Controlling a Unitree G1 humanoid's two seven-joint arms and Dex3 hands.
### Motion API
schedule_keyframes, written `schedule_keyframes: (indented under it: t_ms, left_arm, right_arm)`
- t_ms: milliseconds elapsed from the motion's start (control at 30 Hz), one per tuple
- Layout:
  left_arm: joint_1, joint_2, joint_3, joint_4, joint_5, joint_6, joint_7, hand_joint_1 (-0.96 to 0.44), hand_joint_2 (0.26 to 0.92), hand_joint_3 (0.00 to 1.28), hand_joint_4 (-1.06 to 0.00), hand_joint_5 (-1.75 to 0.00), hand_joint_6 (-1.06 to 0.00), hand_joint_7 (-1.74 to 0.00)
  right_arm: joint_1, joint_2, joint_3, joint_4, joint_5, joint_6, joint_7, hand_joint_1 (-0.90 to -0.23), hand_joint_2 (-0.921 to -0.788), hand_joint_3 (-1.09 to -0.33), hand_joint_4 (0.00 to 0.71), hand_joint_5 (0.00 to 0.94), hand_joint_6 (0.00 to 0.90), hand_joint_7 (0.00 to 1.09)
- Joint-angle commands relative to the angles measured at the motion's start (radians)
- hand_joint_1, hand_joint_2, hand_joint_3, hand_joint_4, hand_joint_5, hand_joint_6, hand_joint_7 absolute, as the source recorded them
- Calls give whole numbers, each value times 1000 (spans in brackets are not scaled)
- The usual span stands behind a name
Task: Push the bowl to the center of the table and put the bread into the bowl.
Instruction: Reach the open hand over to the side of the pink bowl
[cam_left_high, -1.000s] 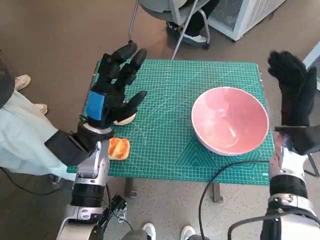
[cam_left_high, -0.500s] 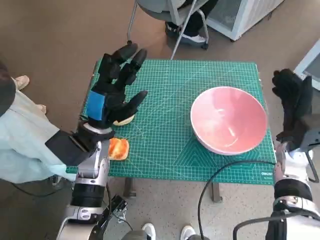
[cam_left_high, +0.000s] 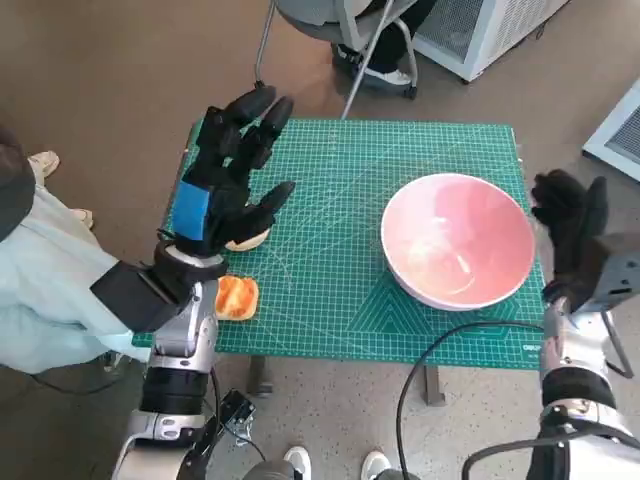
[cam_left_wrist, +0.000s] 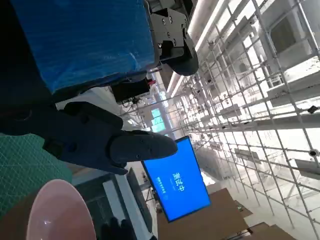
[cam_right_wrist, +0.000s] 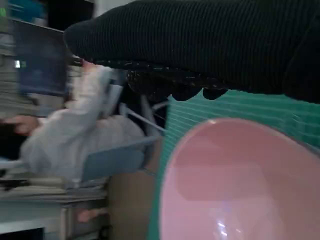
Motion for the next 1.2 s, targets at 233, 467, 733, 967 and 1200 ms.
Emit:
schedule_keyframes:
  t_ms: [233, 467, 733, 967, 1200]
  left_arm:
    - [16, 22, 7, -14, -1, 2, -3, -474, 921, 319, -322, -2, -56, -747]
    - [21, 34, 11, -23, -1, 6, 0, -480, 921, 315, -324, -2, -65, -732]
    - [33, 44, 18, -34, 1, 8, 7, -487, 921, 310, -335, -6, -105, -687]
    - [38, 49, 19, -37, 8, 5, 13, -490, 921, 307, -342, -7, -135, -645]
    - [51, 52, 20, -56, -1, 16, 10, -493, 921, 308, -342, -7, -143, -632]
  right_arm:
    - [21, 53, -44, 25, 23, 76, -13, -549, -921, -874, 216, 6, 121, 264]
    - [8, 85, -85, 28, 48, 103, 2, -567, -921, -844, 228, 7, 148, 251]
    - [-15, 128, -127, 29, 81, 120, 33, -561, -921, -827, 206, 0, 148, 233]
    - [-41, 166, -154, 31, 105, 139, 49, -530, -921, -834, 187, 0, 141, 221]
    - [-73, 206, -191, 33, 138, 166, 62, -506, -921, -858, 171, 0, 141, 219]
